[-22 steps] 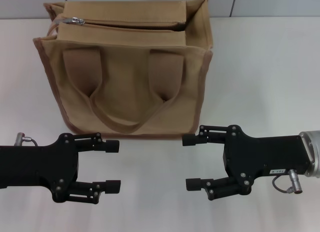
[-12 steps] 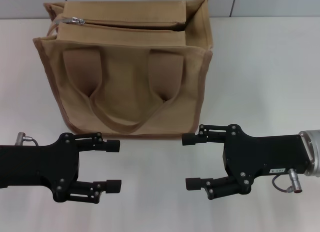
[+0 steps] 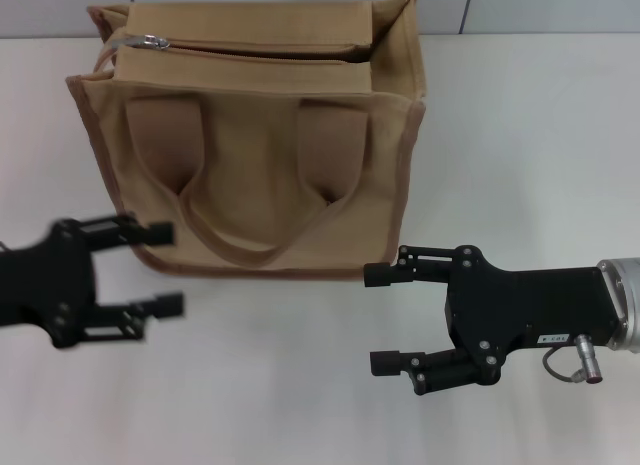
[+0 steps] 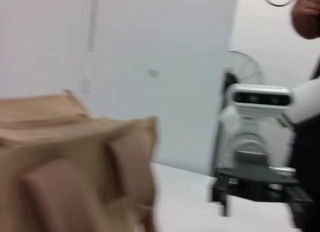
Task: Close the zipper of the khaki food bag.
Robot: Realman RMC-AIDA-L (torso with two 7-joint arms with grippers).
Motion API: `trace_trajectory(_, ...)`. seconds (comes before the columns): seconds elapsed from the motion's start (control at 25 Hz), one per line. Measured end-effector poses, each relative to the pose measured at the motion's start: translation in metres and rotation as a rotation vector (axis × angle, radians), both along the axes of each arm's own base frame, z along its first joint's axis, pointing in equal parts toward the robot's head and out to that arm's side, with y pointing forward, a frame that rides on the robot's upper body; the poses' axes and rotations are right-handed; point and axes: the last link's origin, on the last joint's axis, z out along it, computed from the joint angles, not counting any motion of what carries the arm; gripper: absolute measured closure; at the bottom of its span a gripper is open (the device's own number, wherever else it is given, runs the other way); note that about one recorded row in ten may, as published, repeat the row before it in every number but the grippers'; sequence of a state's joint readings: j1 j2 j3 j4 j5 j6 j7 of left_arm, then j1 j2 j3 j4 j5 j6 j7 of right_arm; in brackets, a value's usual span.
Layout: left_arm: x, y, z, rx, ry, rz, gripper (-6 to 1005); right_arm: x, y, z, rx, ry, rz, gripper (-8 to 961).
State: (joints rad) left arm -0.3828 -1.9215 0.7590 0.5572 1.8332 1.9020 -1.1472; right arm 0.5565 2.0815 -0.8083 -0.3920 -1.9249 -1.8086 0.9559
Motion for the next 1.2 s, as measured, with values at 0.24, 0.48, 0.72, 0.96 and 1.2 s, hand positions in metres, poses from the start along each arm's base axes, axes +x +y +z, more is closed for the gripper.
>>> trace_trajectory(0.24, -0.027, 0.014, 0.031, 0.228, 0.031, 0.138, 206, 0.001, -0.001, 0.000, 0.002, 0.003, -0.008, 149)
trace_trajectory(0.48, -0.051, 0.031, 0.051, 0.438, 0.100, 0.270, 208, 0.003, -0.002, 0.001, 0.007, 0.012, -0.020, 153)
trace_trajectory(0.72, -0.050, 0.044, 0.062, 0.609, 0.075, 0.272, 210, 0.004, -0.002, 0.002, 0.015, 0.019, -0.029, 156)
trace_trajectory(0.96, -0.030, 0.062, 0.045, 0.595, 0.069, 0.204, 212, 0.004, -0.002, 0.003, 0.019, 0.025, -0.034, 159)
trace_trajectory(1.2, -0.019, 0.075, 0.029, 0.547, 0.110, 0.170, 214, 0.006, -0.003, 0.004, 0.023, 0.029, -0.044, 162)
